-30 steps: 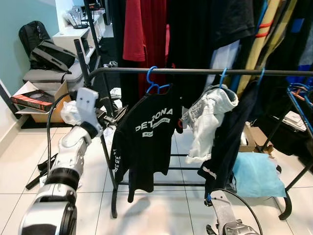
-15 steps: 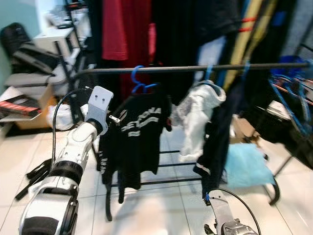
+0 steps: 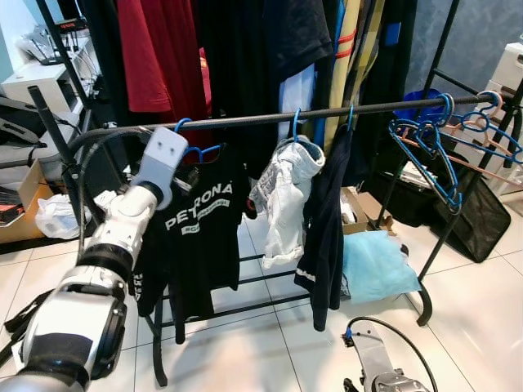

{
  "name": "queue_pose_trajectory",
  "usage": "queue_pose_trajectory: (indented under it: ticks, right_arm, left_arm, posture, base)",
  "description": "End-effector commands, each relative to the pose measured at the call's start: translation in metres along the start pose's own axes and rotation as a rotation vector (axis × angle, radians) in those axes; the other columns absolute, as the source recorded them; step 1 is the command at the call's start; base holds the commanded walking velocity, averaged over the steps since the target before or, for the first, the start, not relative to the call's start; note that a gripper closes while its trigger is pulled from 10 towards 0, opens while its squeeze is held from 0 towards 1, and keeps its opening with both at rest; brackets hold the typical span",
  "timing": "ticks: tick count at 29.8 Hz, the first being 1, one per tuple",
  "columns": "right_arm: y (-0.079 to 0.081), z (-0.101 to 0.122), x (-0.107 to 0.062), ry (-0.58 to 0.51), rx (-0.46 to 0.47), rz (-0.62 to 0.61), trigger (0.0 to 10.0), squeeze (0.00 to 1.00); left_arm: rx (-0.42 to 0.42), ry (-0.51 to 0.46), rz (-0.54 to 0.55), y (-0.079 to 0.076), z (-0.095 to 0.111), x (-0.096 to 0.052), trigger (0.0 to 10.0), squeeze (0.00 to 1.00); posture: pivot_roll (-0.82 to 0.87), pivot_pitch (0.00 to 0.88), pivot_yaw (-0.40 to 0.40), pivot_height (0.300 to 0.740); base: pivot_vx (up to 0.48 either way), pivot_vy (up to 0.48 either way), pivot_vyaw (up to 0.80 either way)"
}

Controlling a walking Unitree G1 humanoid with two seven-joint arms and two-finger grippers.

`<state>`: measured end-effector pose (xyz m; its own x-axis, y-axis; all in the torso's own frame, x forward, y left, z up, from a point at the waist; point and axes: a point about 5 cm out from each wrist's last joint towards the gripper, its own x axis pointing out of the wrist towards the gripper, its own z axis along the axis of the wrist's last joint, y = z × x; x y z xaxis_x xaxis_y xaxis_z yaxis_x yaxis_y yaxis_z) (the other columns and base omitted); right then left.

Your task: Hang hanger

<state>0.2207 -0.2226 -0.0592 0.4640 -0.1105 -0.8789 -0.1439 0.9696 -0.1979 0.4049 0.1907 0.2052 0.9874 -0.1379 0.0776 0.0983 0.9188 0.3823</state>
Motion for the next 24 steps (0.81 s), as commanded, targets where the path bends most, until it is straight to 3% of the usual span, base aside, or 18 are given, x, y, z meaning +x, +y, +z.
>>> queue_pose_trajectory:
  ticks: [1,13,24]
  right_arm:
    - [0.003,-0.003,0.000,0.007,-0.013,0.007,10.0,0.00]
    - [0.005,-0.010,0.001,0.021,-0.016,0.011,10.0,0.00]
    - [0.007,-0.018,0.001,0.028,-0.002,0.014,10.0,0.00]
  left_arm:
    - [0.004,0.054,0.023,0.008,-0.008,-0.002,10.0,0.00]
    - [-0.165,0.089,-0.071,-0.008,-0.018,-0.002,10.0,0.00]
    - [-0.091,0.158,-0.043,-0.005,-0.025,-0.004,10.0,0.00]
  posture:
    - [-0.09,0.000,0.027,0.740]
    - [-0.11,0.000,0.036,0.740]
    - [-0.13,0.026,0.053,0.740]
  base:
    - [0.000,0.000,0.00]
    - [0.000,0.000,0.00]
    - [0.000,0.000,0.00]
